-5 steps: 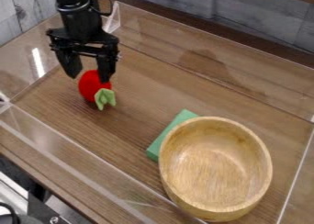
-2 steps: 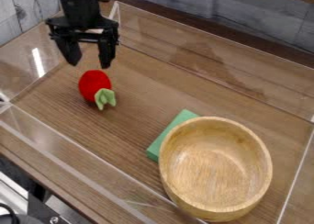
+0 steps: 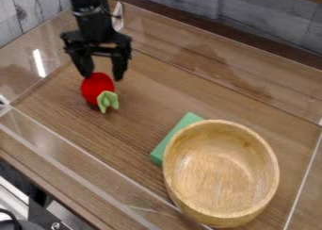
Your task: Move the red fruit to the right
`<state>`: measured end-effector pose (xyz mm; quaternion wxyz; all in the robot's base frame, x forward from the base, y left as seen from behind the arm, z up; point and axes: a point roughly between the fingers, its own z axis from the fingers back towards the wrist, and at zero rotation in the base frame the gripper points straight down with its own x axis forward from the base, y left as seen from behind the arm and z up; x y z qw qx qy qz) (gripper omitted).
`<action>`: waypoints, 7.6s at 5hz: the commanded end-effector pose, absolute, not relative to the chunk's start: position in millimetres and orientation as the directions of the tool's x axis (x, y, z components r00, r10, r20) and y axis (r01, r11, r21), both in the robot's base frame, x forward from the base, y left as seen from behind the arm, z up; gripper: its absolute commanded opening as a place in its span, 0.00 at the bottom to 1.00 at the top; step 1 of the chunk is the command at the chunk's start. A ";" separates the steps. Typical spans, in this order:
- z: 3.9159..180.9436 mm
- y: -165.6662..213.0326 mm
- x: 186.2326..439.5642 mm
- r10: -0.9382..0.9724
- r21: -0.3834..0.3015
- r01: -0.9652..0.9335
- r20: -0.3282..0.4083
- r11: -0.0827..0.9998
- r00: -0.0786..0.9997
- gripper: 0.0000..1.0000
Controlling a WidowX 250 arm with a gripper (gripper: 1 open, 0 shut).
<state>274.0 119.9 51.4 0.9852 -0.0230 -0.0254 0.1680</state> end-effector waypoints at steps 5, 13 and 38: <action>69.6 125.4 270.4 0.367 -0.048 -0.364 0.081 0.930 0.927 1.00; 80.5 107.6 259.6 0.482 -0.036 -0.481 0.077 0.876 0.873 0.00; 156.6 -54.1 376.5 0.278 -0.163 -0.255 0.138 0.953 0.951 0.00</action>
